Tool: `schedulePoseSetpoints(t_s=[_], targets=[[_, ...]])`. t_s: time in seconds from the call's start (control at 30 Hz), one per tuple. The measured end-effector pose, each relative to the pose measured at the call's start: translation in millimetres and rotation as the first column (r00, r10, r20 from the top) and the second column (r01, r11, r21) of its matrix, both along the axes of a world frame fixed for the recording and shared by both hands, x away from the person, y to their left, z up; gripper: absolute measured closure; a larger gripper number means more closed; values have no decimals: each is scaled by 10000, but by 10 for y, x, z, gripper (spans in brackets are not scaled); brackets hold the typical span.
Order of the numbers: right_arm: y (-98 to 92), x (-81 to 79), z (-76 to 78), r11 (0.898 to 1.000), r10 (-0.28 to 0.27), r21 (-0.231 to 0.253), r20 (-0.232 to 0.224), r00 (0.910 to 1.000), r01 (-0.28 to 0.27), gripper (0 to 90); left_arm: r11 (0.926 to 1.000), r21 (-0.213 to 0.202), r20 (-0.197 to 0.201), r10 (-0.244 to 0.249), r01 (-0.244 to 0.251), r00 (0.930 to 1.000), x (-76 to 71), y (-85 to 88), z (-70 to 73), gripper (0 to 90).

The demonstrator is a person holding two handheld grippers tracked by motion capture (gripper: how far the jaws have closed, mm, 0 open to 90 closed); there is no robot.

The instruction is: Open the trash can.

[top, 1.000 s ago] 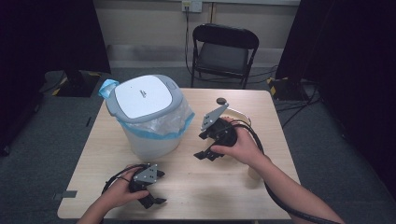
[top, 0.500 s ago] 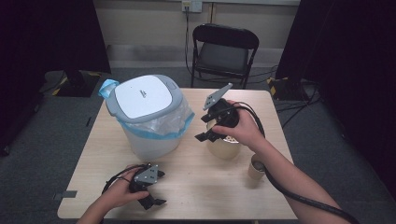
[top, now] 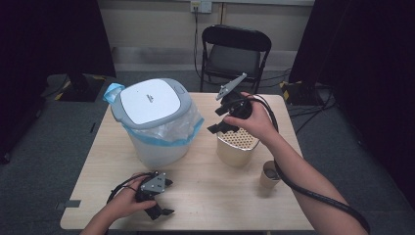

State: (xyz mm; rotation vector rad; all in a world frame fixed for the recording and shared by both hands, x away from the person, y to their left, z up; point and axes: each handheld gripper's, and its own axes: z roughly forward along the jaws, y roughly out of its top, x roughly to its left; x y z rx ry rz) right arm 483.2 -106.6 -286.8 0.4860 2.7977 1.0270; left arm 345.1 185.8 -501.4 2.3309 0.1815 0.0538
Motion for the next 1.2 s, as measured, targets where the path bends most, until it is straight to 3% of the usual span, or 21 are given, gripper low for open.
schedulePoseSetpoints(t_s=[0.43, 1.2], targets=[[-8, 203, 126, 9991, -409, -61, 156, 9990, 410, 231, 10000, -4, 62, -68, 68, 10000, 2, -6, -8, 7], [144, 542, 318, 9946, -1034, -11, 281, 9942, 1034, 233, 10000, 23, 75, -60, 60, 10000, 1, -7, -7, 6]])
